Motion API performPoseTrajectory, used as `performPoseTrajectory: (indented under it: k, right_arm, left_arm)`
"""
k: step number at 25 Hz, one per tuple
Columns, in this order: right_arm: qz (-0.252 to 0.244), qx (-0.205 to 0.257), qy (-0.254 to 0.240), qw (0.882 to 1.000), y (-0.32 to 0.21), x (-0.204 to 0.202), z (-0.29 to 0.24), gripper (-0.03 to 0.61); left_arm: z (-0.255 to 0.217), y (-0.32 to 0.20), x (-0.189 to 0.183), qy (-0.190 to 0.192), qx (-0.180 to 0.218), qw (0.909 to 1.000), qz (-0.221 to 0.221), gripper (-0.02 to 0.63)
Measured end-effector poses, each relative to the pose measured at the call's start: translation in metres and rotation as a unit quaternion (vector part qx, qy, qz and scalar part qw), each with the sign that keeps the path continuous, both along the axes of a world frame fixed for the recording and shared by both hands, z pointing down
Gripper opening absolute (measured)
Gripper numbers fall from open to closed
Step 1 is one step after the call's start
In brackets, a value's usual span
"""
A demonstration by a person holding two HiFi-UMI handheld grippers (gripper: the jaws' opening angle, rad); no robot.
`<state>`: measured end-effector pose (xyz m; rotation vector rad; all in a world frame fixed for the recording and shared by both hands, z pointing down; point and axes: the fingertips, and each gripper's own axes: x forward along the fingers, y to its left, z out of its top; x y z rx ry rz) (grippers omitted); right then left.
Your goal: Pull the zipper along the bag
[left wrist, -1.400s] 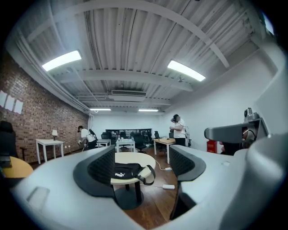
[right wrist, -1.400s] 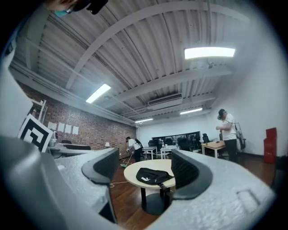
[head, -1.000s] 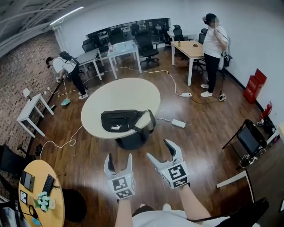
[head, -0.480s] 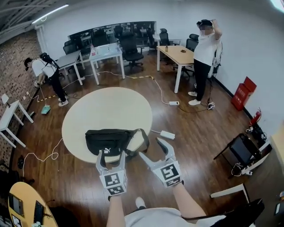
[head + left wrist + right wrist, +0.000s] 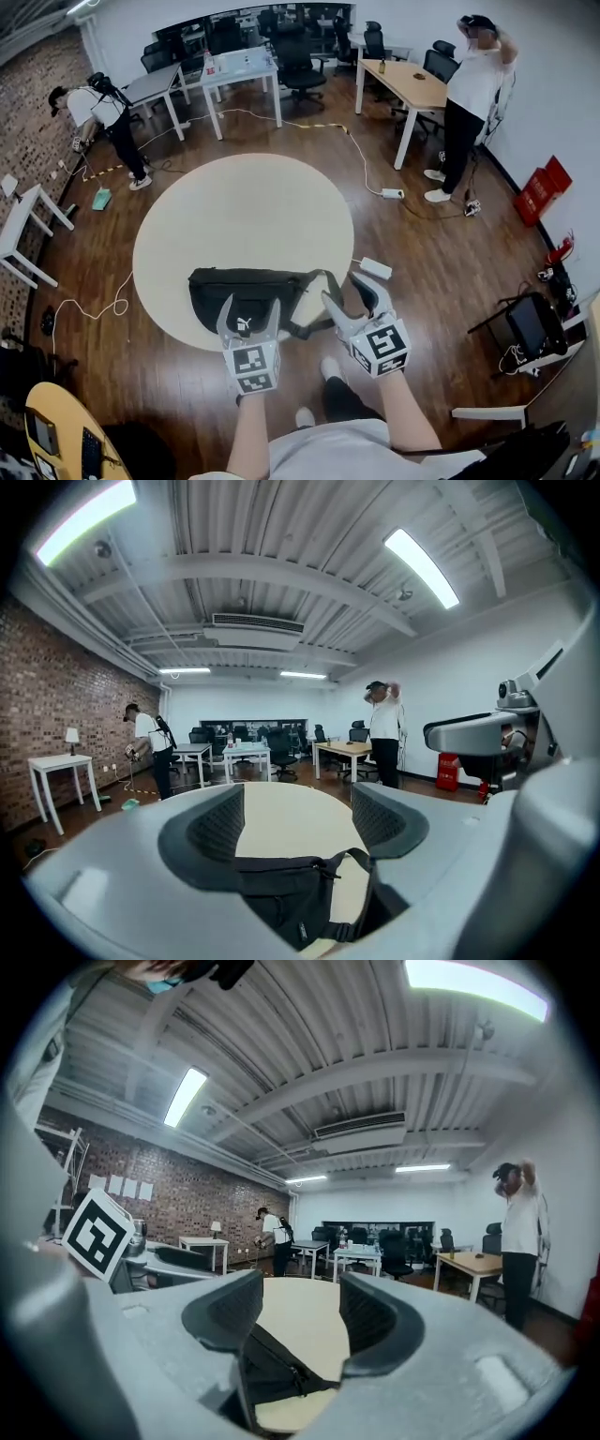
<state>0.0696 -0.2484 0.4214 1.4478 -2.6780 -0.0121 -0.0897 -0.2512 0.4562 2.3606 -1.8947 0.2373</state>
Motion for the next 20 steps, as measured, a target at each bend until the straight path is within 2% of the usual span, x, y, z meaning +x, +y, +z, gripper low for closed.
performPoseTrajectory:
  k: [3, 6, 8, 11, 15, 20]
  right_arm:
    - [-0.019, -0.001, 0.009, 1.0, -0.05, -0.009, 0.003, 0.242]
    - [-0.078, -0.015, 0.042, 0.996, -0.1, -0.021, 0.021, 0.242]
    - [-0.116, -0.03, 0.071, 0.99, -0.128, -0.025, 0.042, 0.242]
    - [-0.166, -0.056, 0.091, 0.98, -0.158, -0.03, 0.066, 0.242]
    - [-0.224, -0.099, 0.107, 0.964, -0.172, -0.043, 0.114, 0.227]
    - [-0.258, -0.149, 0.118, 0.947, -0.188, -0.05, 0.169, 0.216]
  left_arm:
    - [0.011, -0.041, 0.0, -0.017, -0.013, 0.9998, 0.001, 0.383]
    - [0.03, -0.08, 0.003, -0.046, -0.038, 0.9982, -0.012, 0.377]
    - [0.046, -0.098, 0.008, -0.051, -0.062, 0.9966, -0.019, 0.377]
    - [0.064, -0.121, 0.017, -0.048, -0.089, 0.9945, -0.025, 0.377]
    - [0.094, -0.129, 0.021, -0.033, -0.132, 0.9901, -0.033, 0.376]
    - [0.127, -0.135, 0.032, -0.021, -0.171, 0.9845, -0.031, 0.373]
